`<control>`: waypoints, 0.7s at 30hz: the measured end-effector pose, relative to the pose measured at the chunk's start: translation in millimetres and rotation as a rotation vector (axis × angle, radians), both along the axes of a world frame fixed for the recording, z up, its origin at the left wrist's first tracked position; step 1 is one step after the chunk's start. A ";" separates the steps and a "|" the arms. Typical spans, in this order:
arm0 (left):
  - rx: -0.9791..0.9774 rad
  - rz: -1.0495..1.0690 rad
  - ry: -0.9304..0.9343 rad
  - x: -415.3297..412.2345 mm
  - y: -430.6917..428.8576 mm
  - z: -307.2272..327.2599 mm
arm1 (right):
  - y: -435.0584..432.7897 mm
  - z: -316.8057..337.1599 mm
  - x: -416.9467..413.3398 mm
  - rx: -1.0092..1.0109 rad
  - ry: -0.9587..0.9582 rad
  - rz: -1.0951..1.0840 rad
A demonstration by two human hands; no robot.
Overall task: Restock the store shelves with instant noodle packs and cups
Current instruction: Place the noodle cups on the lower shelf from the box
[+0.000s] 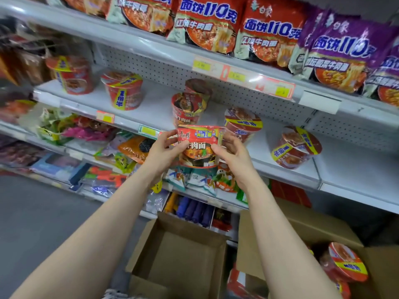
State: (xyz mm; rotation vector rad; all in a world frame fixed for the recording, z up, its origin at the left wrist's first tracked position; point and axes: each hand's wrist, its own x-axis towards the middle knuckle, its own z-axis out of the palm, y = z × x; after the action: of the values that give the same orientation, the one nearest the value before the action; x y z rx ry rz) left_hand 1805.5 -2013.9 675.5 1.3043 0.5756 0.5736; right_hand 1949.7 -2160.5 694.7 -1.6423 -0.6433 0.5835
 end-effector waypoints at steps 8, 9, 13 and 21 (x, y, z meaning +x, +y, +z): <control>0.121 -0.064 0.009 -13.8 96.4 -0.6 | 82.5 -17.5 -18.3 0.021 -0.048 -0.050; 0.146 -0.083 0.005 -12.9 112.4 1.6 | 96.1 -18.3 -20.3 0.024 -0.060 -0.067; 0.258 -0.099 -0.034 -0.8 153.9 13.5 | 131.1 -6.4 -17.6 0.059 -0.147 -0.164; 0.411 -0.149 -0.143 32.8 193.9 31.0 | 159.9 18.7 4.3 0.058 -0.327 -0.257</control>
State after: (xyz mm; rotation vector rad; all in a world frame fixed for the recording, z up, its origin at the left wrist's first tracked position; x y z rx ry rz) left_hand 1838.3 -1820.0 706.5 1.6605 0.2444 0.6774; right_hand 1954.0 -2000.7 713.4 -1.7467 -0.6637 0.1087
